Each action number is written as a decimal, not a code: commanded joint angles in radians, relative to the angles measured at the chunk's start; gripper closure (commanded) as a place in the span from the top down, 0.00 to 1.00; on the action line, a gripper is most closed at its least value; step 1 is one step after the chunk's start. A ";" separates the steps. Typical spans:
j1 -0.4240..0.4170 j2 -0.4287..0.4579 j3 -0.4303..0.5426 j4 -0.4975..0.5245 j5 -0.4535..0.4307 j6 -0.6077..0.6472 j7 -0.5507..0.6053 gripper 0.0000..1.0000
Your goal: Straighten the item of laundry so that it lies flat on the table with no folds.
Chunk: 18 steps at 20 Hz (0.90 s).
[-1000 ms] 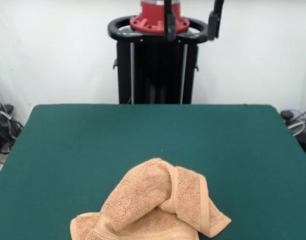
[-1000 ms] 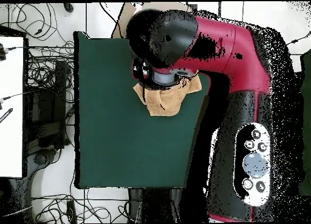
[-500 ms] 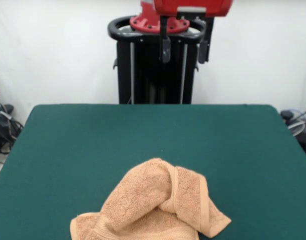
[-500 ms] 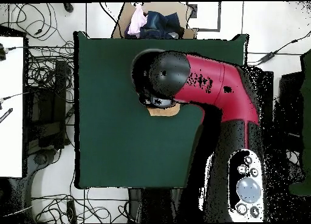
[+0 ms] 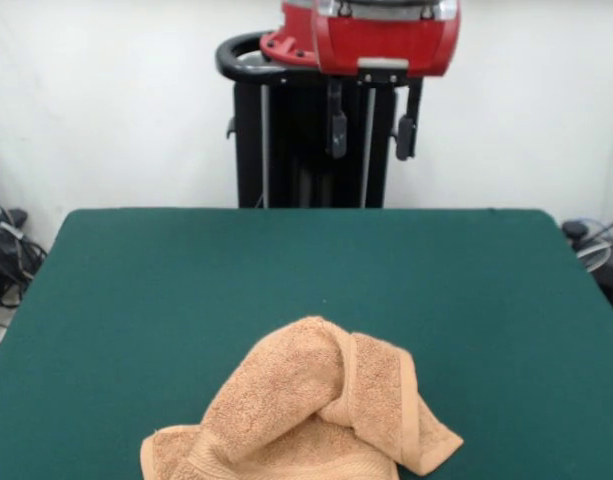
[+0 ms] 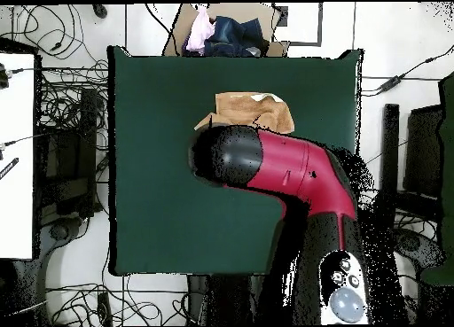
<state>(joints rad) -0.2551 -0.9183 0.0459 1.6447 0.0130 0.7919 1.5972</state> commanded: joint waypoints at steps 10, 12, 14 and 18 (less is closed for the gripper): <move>0.048 0.159 -0.012 0.033 0.083 0.116 0.285 1.00; 0.043 0.187 -0.005 0.036 0.103 0.101 0.288 1.00; 0.041 0.221 0.002 0.020 0.117 0.090 0.287 1.00; 0.050 0.206 -0.009 -0.009 0.138 0.153 0.290 1.00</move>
<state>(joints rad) -0.2289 -0.7737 0.0461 1.6440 0.0946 0.8225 1.5972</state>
